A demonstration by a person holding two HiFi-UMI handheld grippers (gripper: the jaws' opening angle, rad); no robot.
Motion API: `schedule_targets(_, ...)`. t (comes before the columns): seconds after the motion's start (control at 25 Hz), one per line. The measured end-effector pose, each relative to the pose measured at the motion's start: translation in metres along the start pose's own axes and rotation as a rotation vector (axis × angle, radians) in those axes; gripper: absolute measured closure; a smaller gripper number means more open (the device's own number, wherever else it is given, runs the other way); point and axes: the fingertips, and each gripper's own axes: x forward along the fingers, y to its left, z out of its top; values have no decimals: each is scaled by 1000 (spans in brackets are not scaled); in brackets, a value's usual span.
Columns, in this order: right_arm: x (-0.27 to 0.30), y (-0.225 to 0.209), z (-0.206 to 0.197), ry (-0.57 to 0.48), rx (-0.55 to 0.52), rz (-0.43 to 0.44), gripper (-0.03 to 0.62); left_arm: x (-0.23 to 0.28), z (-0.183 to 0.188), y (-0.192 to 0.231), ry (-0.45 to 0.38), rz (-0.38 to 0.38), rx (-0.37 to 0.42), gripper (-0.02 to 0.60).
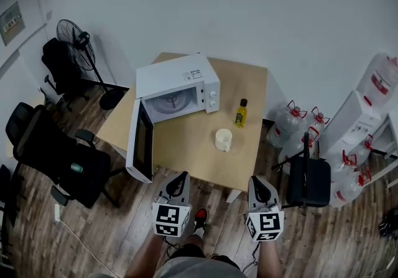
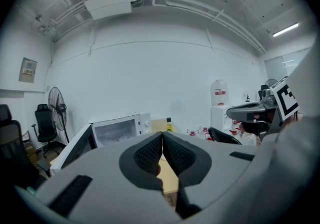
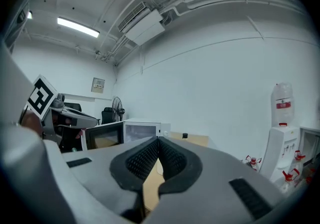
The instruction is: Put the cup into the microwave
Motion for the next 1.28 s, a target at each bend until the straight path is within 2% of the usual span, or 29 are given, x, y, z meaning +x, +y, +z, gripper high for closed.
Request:
schedule_targets(0.32,102,-21,-24,70,30,2,577,94,-17,39,80,-32,-24,557)
schedule_targets(0.68,190,-27,-82,170,53,13,577,174,-58,68,164,-57,-44,557)
schedule_targets(0.88,218,-29,-119,225,79,22,577,202,-89,79,221,-58,-74,557)
schedule_targets(1.16,243,-25,-165,302,96,45,576,223,-122,84,282,-72,-76,557)
schedule_targets(1.24,248,-23,-175,322,104,61,562,226,-127,86,292,-75,-76,557)
schedule_targets(1.28,250,-23,-179,328,106,65,534,227,-129,86,296,-76,-75,557)
